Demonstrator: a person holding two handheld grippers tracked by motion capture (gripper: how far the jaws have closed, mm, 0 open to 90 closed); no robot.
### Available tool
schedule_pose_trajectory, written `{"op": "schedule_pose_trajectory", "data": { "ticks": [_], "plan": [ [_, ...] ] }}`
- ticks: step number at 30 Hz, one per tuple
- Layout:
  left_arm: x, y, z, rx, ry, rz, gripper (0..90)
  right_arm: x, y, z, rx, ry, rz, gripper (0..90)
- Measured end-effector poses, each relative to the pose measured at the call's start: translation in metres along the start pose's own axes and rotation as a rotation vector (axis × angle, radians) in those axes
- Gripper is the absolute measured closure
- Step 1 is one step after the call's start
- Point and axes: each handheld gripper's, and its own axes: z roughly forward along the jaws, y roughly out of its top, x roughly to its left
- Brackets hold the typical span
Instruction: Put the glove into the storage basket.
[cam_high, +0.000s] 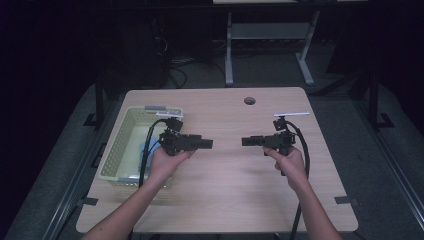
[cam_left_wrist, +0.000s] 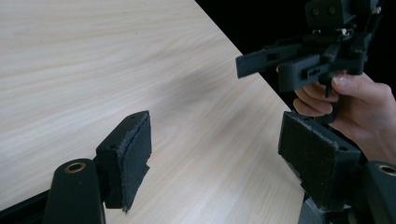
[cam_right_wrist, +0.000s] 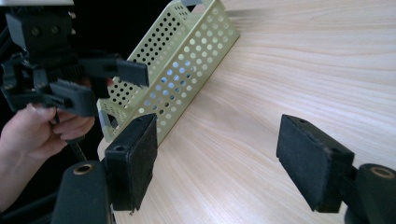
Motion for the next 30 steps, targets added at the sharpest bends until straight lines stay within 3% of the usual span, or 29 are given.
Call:
{"op": "schedule_pose_trajectory", "data": {
  "ticks": [5, 13, 30],
  "plan": [
    [-0.006, -0.004, 0.01, 0.005, -0.02, 0.013, 25.5, -0.005, -0.005, -0.007, -0.008, -0.021, 0.008, 28.5],
    [-0.009, -0.015, 0.023, 0.017, -0.013, 0.016, 25.6, -0.016, -0.015, -0.014, 0.003, -0.035, 0.021, 28.4],
    [-0.016, -0.033, 0.039, 0.035, -0.04, 0.047, 25.8, -0.031, -0.039, -0.031, 0.008, -0.054, 0.05, 28.4]
  ]
}}
